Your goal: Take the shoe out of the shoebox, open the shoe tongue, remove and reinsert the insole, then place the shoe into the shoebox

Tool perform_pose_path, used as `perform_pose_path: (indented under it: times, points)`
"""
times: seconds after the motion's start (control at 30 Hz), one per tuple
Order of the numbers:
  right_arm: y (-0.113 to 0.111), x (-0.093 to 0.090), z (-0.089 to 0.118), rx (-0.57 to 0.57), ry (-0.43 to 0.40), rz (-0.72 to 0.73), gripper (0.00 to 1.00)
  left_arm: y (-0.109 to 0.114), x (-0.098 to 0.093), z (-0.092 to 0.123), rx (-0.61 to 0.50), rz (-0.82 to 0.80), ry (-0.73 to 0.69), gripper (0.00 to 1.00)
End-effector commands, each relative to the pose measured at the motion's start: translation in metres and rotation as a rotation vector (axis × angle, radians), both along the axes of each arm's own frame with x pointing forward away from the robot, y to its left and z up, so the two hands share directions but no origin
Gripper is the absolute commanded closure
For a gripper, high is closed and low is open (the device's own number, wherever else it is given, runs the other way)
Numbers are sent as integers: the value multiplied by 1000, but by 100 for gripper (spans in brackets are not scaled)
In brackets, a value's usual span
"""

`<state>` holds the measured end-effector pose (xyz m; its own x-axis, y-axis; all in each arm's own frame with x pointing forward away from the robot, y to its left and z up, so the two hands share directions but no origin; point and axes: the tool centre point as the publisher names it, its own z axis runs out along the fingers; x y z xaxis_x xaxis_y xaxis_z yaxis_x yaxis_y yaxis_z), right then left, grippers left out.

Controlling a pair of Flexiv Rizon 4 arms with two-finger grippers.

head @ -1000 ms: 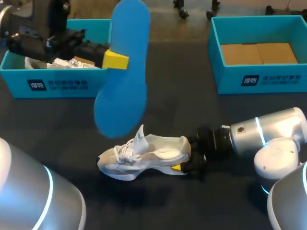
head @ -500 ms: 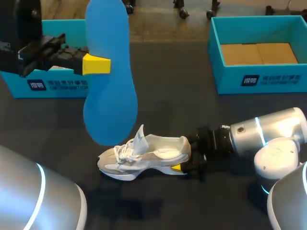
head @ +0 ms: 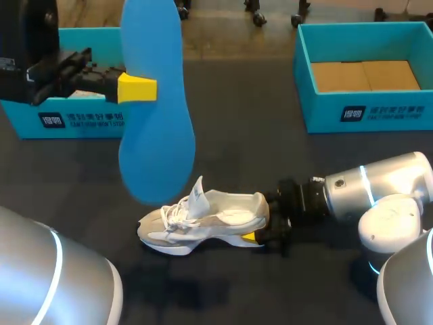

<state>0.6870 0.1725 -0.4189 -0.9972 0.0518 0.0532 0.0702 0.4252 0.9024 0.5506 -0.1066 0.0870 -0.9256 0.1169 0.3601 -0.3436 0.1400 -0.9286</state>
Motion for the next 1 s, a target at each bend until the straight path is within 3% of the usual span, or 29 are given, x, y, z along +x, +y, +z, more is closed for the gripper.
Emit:
perform_pose_path:
  times: [0.03,0.17,0.2,0.23,0.27,0.53,0.77,1.0]
  points:
    - [1,-1,1,-6,1,-1,100,-7,16,4,17,-8,12,100]
    - [1,-1,1,-6,1,-1,100,-7,16,4,17,-8,12,100]
    - [1,-1,1,-6,1,-1,87,-7,16,4,17,-8,12,100]
    - [0,0,2,-23,2,6,55,-7,16,4,17,-8,12,100]
    - [-2,1,3,-45,2,-9,0,-7,16,4,17,-8,12,100]
    - [-20,1,28,-86,-69,-66,0,-7,16,4,17,-8,12,100]
    - [-35,6,35,-113,-80,-50,0,-7,16,4,17,-8,12,100]
    - [-51,15,56,-356,-65,40,0,-7,16,4,17,-8,12,100]
